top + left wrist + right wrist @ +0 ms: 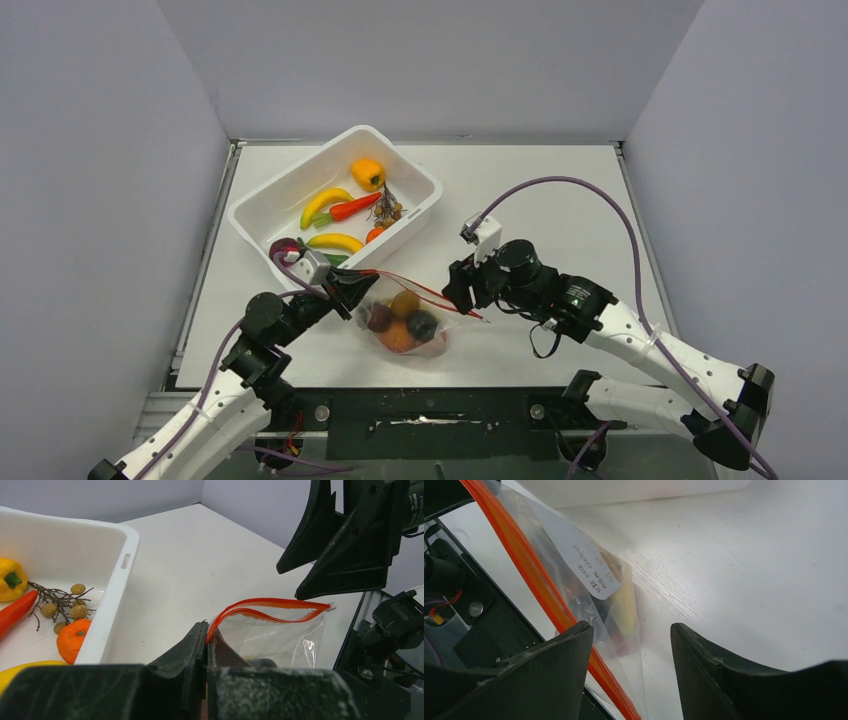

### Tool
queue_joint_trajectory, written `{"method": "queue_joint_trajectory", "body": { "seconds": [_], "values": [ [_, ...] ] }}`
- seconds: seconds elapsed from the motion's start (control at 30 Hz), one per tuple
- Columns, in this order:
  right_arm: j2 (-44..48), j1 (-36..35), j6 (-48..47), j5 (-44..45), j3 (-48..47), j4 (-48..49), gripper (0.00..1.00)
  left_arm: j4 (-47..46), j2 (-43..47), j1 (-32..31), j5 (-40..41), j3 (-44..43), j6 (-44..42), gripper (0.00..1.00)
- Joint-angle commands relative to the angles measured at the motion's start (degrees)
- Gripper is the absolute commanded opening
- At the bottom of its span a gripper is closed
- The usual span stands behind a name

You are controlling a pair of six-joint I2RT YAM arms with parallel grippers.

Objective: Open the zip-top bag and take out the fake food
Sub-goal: Open the zipper of the food storage bag at the center of the board.

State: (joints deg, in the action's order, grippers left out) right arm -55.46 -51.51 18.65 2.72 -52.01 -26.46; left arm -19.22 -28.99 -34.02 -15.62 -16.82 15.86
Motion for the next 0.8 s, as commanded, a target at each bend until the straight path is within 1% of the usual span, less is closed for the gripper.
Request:
{"method": "queue_joint_trajectory", "body": {
  "seconds": [0.0,0.23,0.5,0.6,0.77],
  "values": [
    [-0.18,-0.25,-0.98,-3.97,-2.93,4.73,0.58,-1.44,0.88,0.24,-1.52,-3.31,-0.12,0.00],
    [-1.85,-0.26,-0.99,-5.79,-3.00,4.99,0.57,-1.22,1.31,0.34,-0.74,-2.70,-0.34,0.00],
    [-0.88,-0.25,0.35,-8.42,-1.54,8.63,0.57,-1.15,1.11,0.29,-0.91,-2.63,-0.43,0.00],
    [-1.59,-0.25,0.63,-9.29,-1.72,8.57,0.57,-1.08,1.23,0.26,-1.02,-2.60,-0.39,0.00],
    [-3.70,-0.22,1.05,-8.20,-2.76,6.60,0.56,-0.82,1.62,0.29,-0.66,-2.63,-0.30,0.00]
  ]
}}
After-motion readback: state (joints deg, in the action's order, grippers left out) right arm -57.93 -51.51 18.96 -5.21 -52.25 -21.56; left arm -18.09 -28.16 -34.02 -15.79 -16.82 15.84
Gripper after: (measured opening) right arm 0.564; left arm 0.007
